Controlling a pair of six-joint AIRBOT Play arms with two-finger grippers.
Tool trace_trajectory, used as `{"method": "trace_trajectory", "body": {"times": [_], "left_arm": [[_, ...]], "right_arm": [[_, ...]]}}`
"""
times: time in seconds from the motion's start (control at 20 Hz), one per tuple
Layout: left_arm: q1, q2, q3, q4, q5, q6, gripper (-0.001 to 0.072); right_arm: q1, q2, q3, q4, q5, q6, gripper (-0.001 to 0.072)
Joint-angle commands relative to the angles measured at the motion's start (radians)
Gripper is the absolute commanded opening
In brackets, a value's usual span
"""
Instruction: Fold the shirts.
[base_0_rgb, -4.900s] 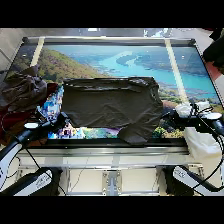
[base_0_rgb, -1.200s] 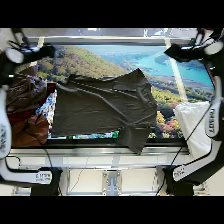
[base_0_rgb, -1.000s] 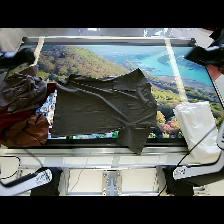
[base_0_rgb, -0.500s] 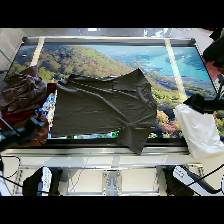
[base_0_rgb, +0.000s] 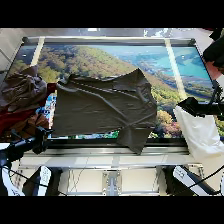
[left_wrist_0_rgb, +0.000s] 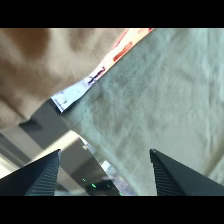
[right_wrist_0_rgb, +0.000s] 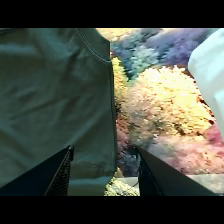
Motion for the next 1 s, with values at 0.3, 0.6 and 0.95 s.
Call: {"method": "trace_trajectory", "body": {"times": [0.3,0.6,0.95], "left_arm": [[0.013,-0.195,-0.009,-0.08,0.099,0.109,0.0498],[-0.108,-0.25,-0.009,-0.114,0.233,0.131,0.0187],[-0.142,-0.249,-0.008,-0.162,0.251,0.135,0.0013]], "right_arm": [[0.0,0.004,-0.005,0.087,-0.001,-0.007,0.0427],[0.0,0.003,-0.005,0.087,0.001,-0.006,0.0427],[0.063,-0.044,-0.207,-0.059,0.061,0.126,0.043]]}}
